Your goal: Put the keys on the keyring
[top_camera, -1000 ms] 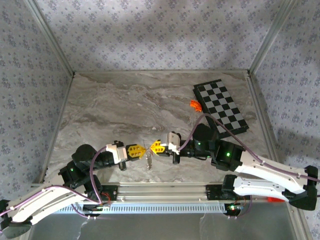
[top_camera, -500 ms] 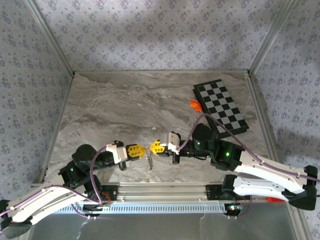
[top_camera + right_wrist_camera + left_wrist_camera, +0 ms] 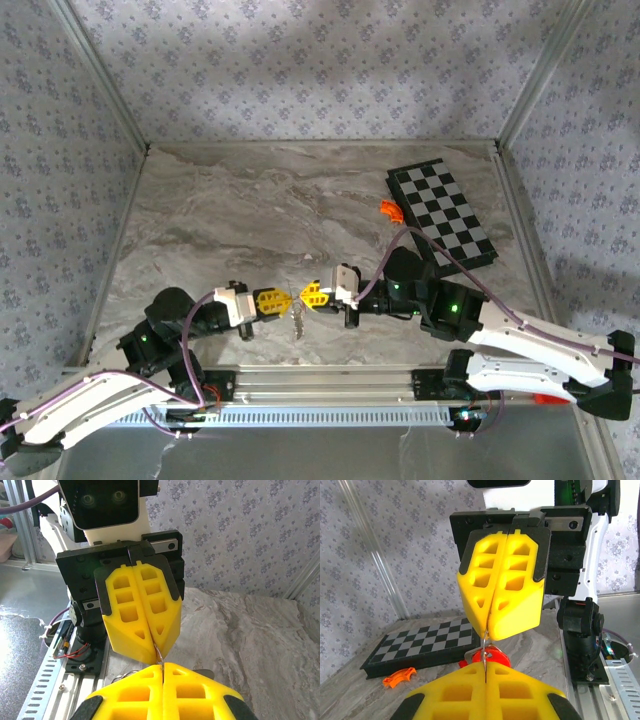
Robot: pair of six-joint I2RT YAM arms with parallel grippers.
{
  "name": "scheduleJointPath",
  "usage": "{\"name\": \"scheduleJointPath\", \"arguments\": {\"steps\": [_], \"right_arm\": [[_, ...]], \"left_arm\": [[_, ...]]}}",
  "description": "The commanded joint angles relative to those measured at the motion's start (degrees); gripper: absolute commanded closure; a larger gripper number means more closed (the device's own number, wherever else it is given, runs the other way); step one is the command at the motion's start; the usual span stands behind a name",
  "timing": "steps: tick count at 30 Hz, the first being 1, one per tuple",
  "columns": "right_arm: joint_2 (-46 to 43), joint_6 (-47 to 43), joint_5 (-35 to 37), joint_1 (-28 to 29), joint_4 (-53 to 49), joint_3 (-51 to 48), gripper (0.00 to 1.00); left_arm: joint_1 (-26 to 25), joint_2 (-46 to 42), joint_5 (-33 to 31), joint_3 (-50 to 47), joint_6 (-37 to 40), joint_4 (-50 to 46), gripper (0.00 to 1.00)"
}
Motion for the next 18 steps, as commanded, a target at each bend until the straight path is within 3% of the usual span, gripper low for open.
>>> {"name": "scheduleJointPath", "arguments": {"steps": [1,18], "right_arm": [[0.88,-1.13,-0.85,-0.18,0.92,-0.11,1.0],[0.12,-1.48,-2.14,-0.15,1.61,-1.08,1.0]], "left_arm": [[-0.39,0.47,2.57,2.96,0.75,2.92,1.0],[-0.43,0.73,2.54,2.79,0.77,2.77,1.0]]}}
